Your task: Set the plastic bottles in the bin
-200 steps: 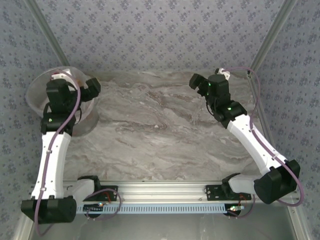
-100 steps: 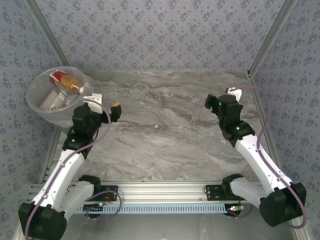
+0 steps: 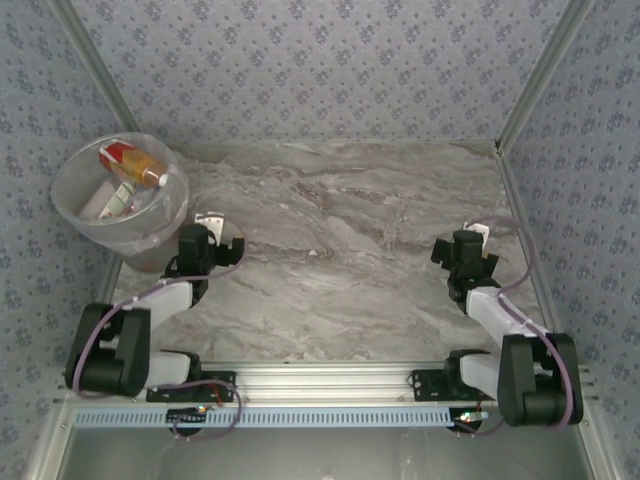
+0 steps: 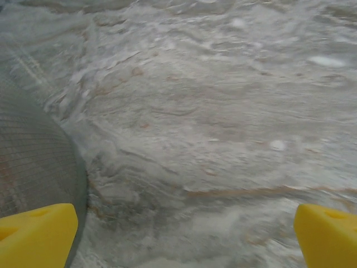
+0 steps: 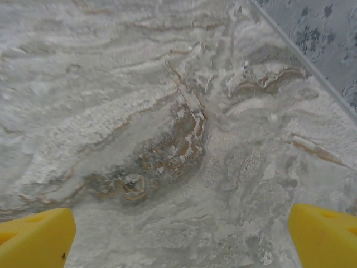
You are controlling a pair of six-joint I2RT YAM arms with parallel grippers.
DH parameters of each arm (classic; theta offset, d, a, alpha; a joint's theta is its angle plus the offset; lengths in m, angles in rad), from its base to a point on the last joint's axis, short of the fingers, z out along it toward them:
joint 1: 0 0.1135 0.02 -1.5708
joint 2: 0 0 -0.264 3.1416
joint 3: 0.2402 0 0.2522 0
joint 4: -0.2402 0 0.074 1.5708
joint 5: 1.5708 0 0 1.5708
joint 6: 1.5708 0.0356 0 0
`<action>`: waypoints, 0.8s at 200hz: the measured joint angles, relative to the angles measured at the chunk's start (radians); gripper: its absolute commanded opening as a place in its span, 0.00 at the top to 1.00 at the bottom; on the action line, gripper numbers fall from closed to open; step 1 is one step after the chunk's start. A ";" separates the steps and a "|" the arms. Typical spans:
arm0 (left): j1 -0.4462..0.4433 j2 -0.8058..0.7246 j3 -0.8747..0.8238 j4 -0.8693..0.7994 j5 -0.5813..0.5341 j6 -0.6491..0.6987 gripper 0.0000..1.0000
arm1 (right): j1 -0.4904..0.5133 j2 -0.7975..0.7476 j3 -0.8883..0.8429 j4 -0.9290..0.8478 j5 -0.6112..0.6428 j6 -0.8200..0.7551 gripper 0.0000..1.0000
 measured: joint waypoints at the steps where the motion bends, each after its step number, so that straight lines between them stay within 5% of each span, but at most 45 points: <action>1: 0.003 0.005 0.000 0.004 0.000 0.000 0.01 | -0.002 0.005 -0.001 0.007 -0.005 -0.003 0.00; 58: 0.163 0.176 -0.040 0.295 0.132 -0.028 0.01 | -0.029 0.139 -0.007 0.266 -0.222 -0.114 0.00; 160: 0.150 0.197 -0.043 0.323 0.081 -0.083 0.00 | -0.036 0.346 -0.105 0.676 -0.329 -0.213 0.00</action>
